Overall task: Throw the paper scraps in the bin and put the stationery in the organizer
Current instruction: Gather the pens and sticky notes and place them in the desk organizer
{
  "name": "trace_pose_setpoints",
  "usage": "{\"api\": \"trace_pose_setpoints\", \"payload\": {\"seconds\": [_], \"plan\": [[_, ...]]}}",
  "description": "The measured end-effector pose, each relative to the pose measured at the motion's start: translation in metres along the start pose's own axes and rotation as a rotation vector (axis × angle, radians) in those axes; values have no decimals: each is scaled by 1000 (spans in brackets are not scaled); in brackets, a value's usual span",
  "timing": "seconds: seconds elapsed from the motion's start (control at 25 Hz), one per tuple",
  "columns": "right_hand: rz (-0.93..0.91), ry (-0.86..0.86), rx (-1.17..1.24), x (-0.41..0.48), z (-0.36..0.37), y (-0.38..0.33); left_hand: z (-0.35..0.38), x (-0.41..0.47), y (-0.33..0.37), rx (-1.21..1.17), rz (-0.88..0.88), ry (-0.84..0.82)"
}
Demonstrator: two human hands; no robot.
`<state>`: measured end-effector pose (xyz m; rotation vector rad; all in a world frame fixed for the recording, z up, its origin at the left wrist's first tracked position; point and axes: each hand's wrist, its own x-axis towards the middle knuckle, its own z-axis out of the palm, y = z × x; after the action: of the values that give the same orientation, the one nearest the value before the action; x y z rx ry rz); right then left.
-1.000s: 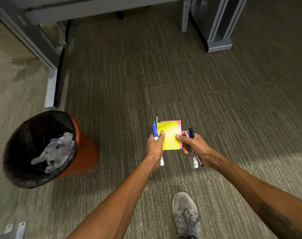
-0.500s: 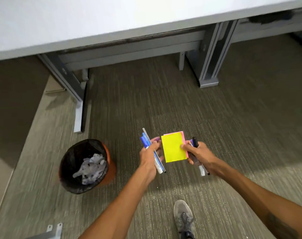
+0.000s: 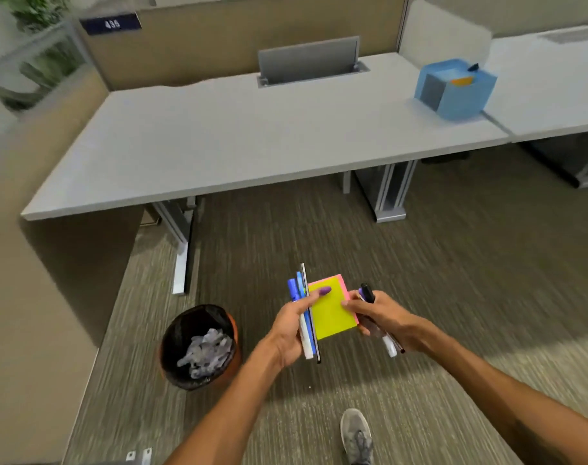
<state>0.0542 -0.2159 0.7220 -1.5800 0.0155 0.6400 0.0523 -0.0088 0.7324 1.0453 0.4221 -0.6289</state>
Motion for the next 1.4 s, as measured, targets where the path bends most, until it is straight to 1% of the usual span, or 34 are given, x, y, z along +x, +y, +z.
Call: {"api": "trace_pose_setpoints", "payload": {"seconds": [0.04, 0.08, 0.12, 0.16, 0.2, 0.24, 0.36, 0.44, 0.52, 0.64, 0.76, 0.84, 0.92, 1.08, 1.2, 1.4], "plan": [[-12, 38, -7, -10, 5, -12, 6, -11, 5, -11, 6, 27], [-30, 111, -11, -18, 8, -24, 11, -19, 8, -22, 11, 53], [-52, 222, 3, -23, 8, -35, 15, -26, 12, -34, 16, 73], [-67, 337, 49, -27, 6, -47, 20, -32, 16, -40, 18, 88], [-69, 416, 127, -30, 3, -60, 26, -37, 19, -41, 14, 97], [-59, 444, 221, -34, -1, -74, 32, -42, 23, -30, 7, 94], [16, 350, 443, -39, -9, -107, 59, -49, 32, 11, -23, 44], [69, 318, 498, -40, -14, -121, 82, -51, 38, -7, -56, -7], [76, 345, 477, -37, -20, -128, 104, -49, 43, -68, -78, -47], [-3, 405, 417, -28, -36, -138, 135, -37, 53, -153, -71, -58], [-64, 456, 258, -19, -58, -156, 169, -16, 70, -213, -75, -64], [-54, 488, 153, -11, -81, -175, 195, -1, 84, -241, -78, -53], [-44, 486, 98, -4, -106, -197, 223, 14, 99, -284, -73, -38], [-66, 487, 78, 4, -152, -244, 279, 46, 132, -335, -32, -41], [-69, 482, 131, 7, -186, -271, 313, 64, 154, -317, 1, -58], [-104, 556, 204, 22, -223, -302, 347, 91, 181, -283, 33, -79]]}}
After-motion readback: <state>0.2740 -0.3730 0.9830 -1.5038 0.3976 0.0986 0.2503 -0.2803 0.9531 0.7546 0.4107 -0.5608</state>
